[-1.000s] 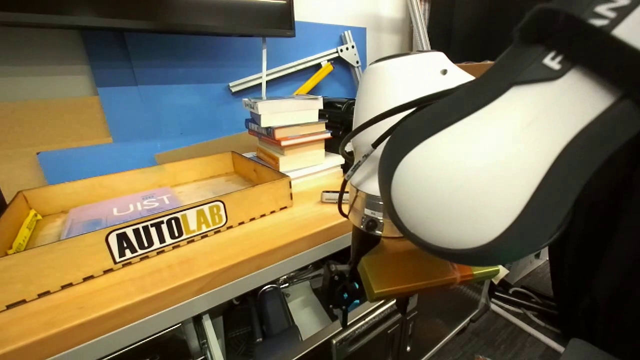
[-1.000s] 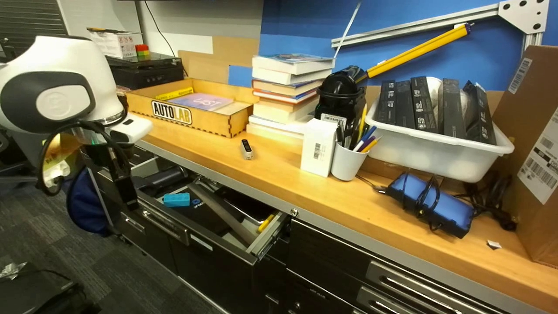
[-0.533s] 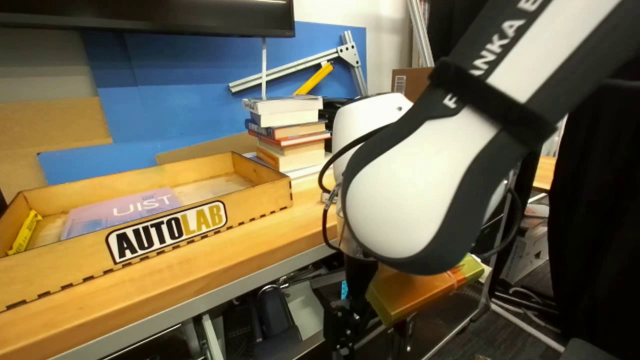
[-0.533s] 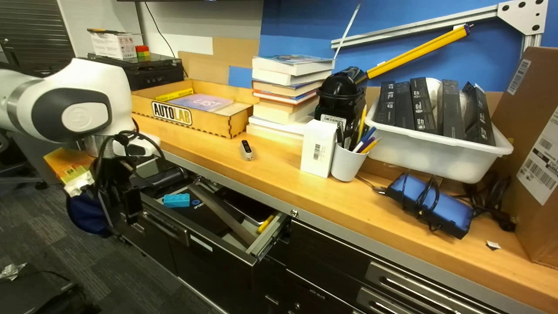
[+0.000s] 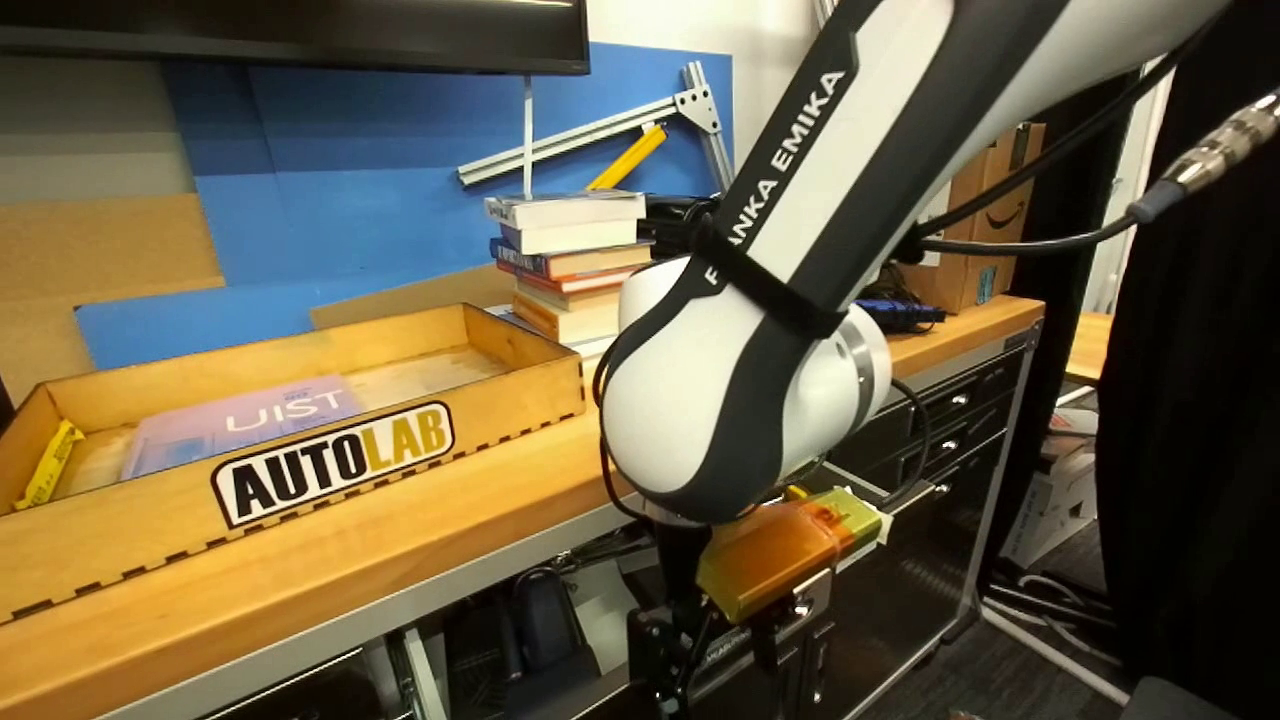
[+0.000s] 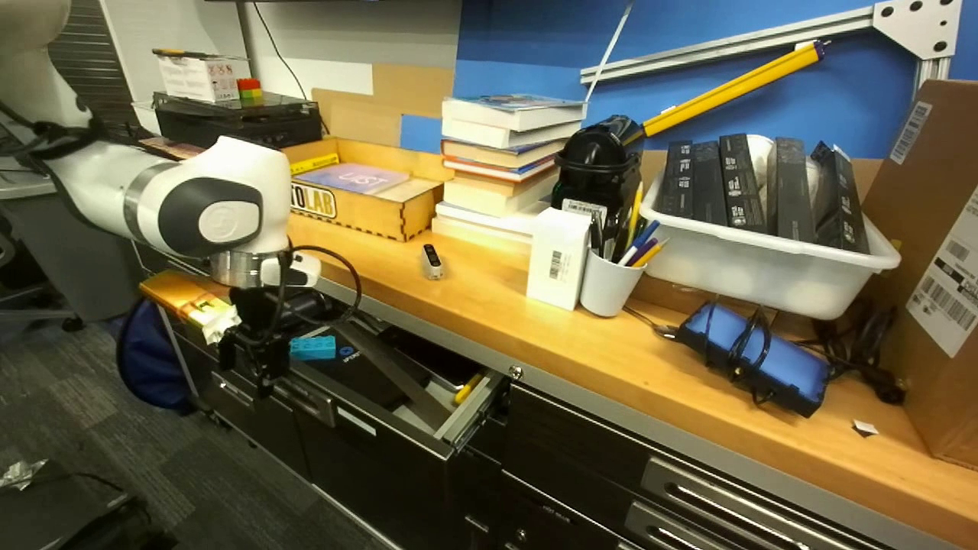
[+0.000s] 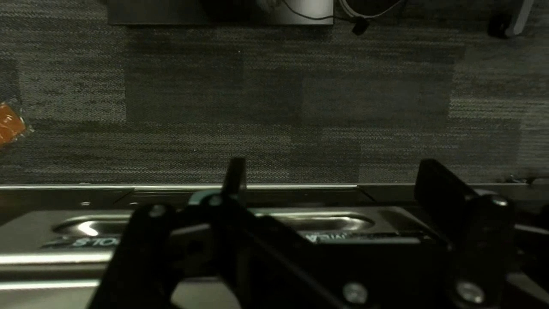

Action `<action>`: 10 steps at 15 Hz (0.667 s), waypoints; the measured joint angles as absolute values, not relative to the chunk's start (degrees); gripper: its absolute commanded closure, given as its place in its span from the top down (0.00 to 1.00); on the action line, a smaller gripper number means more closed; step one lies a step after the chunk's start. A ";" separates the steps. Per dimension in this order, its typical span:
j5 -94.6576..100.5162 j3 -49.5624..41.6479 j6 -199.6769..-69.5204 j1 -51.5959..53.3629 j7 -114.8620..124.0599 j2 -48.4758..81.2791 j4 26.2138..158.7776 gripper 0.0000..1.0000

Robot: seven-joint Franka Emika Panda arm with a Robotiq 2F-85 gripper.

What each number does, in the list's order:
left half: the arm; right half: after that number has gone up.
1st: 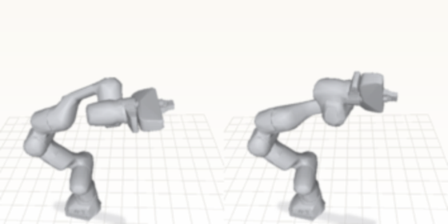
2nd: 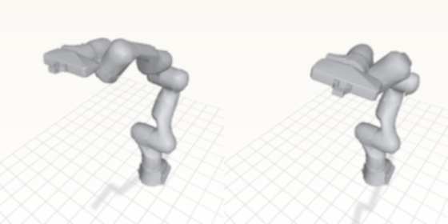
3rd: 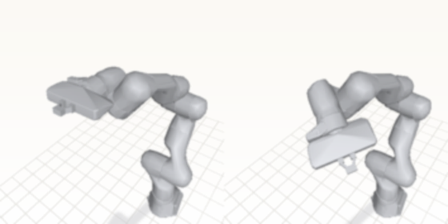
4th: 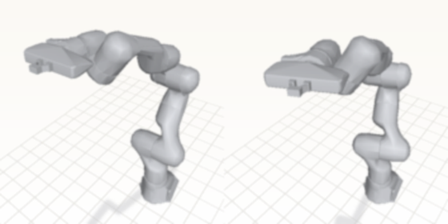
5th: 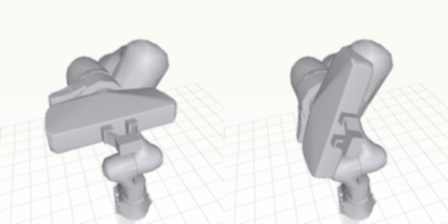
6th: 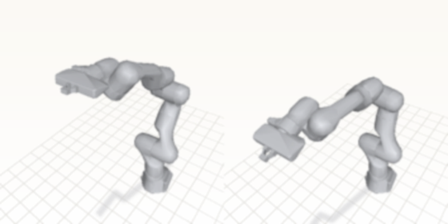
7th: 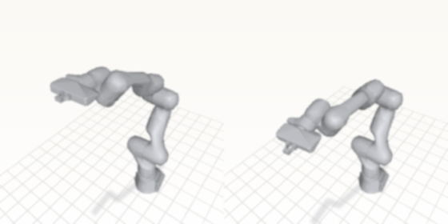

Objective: Place the blue block inside the open drawer then close the drawer

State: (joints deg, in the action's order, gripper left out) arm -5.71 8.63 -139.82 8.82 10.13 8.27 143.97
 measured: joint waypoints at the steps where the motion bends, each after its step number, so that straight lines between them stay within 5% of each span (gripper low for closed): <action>1: -5.71 8.55 -139.33 8.81 9.99 9.27 143.06 1.00; 10: -4.53 4.55 -140.81 8.83 20.71 13.92 136.09 1.00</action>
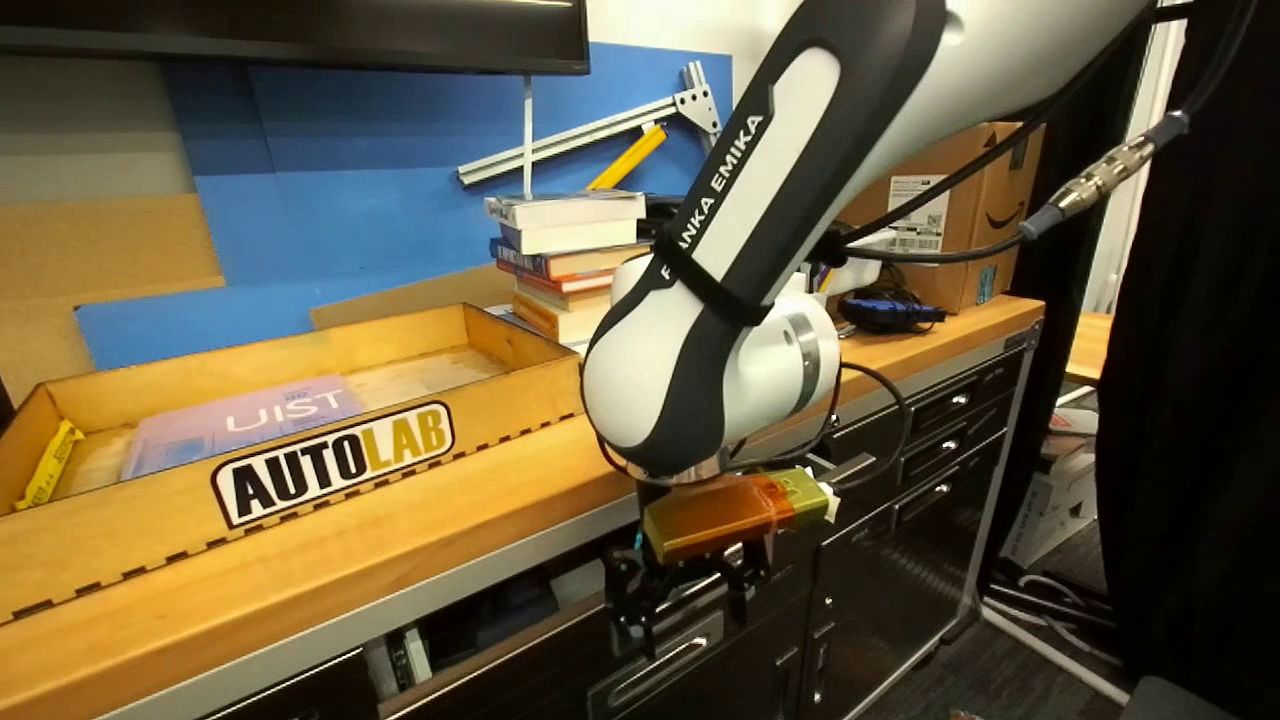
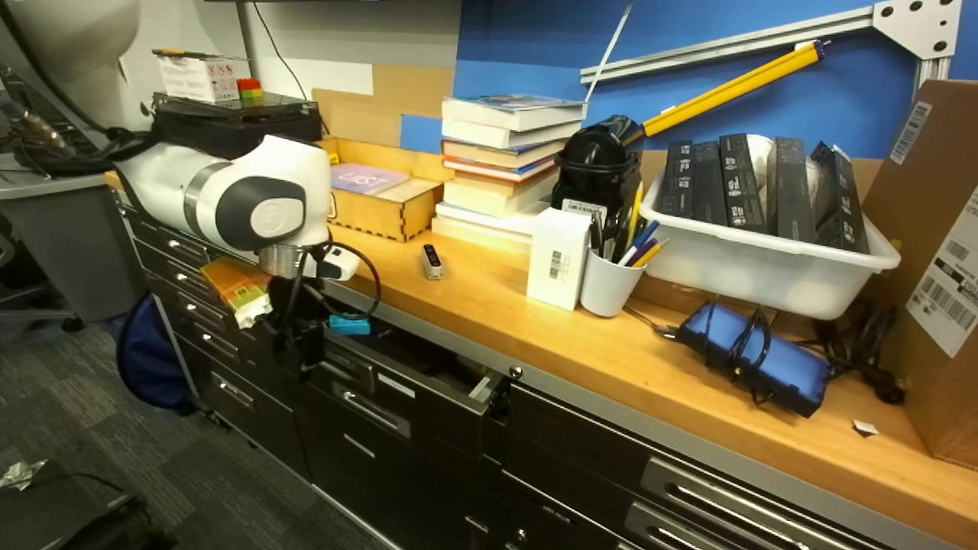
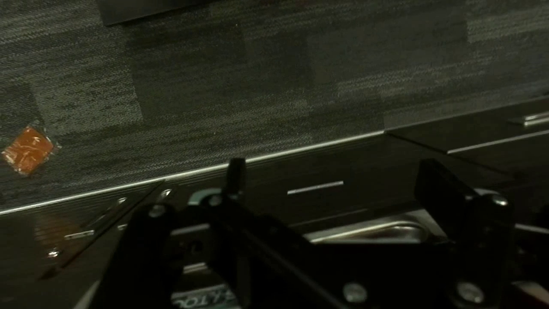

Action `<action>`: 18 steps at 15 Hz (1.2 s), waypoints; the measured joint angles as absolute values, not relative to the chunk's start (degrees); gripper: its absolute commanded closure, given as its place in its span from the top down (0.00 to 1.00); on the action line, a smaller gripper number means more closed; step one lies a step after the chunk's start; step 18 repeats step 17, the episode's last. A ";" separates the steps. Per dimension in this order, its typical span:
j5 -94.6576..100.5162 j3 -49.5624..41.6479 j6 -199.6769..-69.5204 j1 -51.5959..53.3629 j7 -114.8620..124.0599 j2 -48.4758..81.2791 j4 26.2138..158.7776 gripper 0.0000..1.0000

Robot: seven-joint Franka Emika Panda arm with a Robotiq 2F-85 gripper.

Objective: Place the blue block inside the open drawer then close the drawer

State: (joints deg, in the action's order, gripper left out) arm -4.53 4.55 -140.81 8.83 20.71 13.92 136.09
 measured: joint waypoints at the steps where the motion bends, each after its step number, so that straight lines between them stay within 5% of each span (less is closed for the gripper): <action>1: -4.31 3.87 -141.82 8.84 22.89 14.37 135.32 1.00; 18: 5.48 0.49 -150.50 14.67 55.09 8.76 138.36 1.00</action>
